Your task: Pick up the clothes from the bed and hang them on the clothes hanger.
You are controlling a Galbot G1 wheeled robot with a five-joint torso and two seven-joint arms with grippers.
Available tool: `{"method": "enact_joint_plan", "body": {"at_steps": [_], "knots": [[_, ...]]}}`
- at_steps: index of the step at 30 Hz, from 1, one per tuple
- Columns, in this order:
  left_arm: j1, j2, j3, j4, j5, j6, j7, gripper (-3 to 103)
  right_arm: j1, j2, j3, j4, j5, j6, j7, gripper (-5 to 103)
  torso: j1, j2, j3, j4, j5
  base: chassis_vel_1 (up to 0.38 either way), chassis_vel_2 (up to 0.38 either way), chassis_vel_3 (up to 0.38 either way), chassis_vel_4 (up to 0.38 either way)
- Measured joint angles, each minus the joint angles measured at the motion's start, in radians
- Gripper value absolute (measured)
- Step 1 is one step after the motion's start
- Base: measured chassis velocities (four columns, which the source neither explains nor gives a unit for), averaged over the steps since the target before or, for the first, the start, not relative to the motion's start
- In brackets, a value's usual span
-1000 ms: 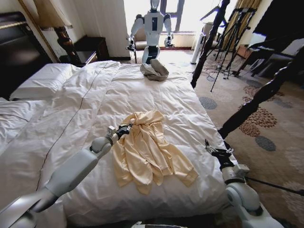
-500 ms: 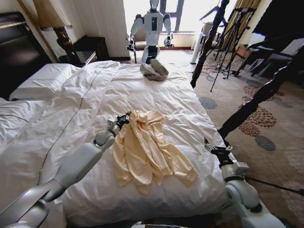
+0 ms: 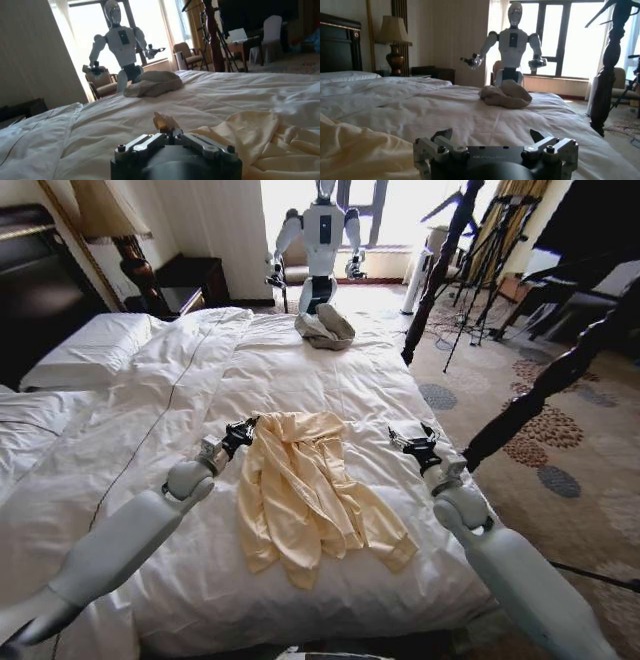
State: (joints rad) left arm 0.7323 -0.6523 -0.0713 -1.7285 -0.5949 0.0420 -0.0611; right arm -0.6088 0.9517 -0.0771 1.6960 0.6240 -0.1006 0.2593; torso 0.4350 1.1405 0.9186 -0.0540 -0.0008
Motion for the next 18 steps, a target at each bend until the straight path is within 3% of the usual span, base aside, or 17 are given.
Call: {"method": "enact_joint_plan", "body": {"at_steps": [2, 6, 13, 14, 15, 17, 18], "knots": [[0.005, 0.002, -0.007, -0.006, -0.003, -0.001, 0.0, 0, 0.04, 0.033, -0.05, -0.028, 0.001, -0.009, 0.015, 100, 0.0, 0.0, 0.0, -0.0001, 0.0001, 0.0, 0.0, 0.0, 0.0], [0.027, 0.007, -0.024, -0.035, -0.016, 0.0, -0.002, 0, 0.153, 0.141, -0.195, -0.077, 0.067, -0.113, 0.119, 100, 0.0, 0.0, 0.0, -0.0002, 0.0, 0.0, 0.0, 0.0, 0.0], [0.04, 0.006, -0.032, -0.055, -0.024, 0.003, -0.002, 0, 0.231, 0.222, -0.305, -0.126, 0.107, -0.212, 0.142, 100, 0.0, 0.0, 0.0, -0.0006, -0.0001, 0.0, 0.0, 0.0, 0.0], [0.042, 0.008, -0.035, -0.062, -0.028, 0.003, -0.001, 0, 0.257, 0.284, -0.344, -0.186, 0.119, -0.263, 0.163, 100, 0.0, 0.0, 0.0, -0.0006, -0.0002, 0.0, 0.0, 0.0, 0.0], [0.042, 0.01, -0.036, -0.063, -0.03, 0.003, 0.0, 0, 0.261, 0.299, -0.351, -0.198, 0.123, -0.278, 0.17, 95, 0.0, 0.0, 0.0, -0.0006, -0.0002, 0.0, 0.0, 0.0, 0.0], [0.042, 0.011, -0.037, -0.063, -0.031, 0.003, 0.0, 0, 0.265, 0.314, -0.359, -0.208, 0.129, -0.295, 0.176, 95, 0.0, 0.0, 0.0, -0.0005, -0.0001, 0.0, 0.0, 0.0, 0.0], [0.042, 0.013, -0.039, -0.063, -0.033, 0.003, 0.0, 0, 0.268, 0.334, -0.369, -0.221, 0.136, -0.324, 0.182, 84, 0.0, 0.0, 0.0, -0.0004, -0.0001, 0.0, 0.0, 0.0, 0.0]]}}
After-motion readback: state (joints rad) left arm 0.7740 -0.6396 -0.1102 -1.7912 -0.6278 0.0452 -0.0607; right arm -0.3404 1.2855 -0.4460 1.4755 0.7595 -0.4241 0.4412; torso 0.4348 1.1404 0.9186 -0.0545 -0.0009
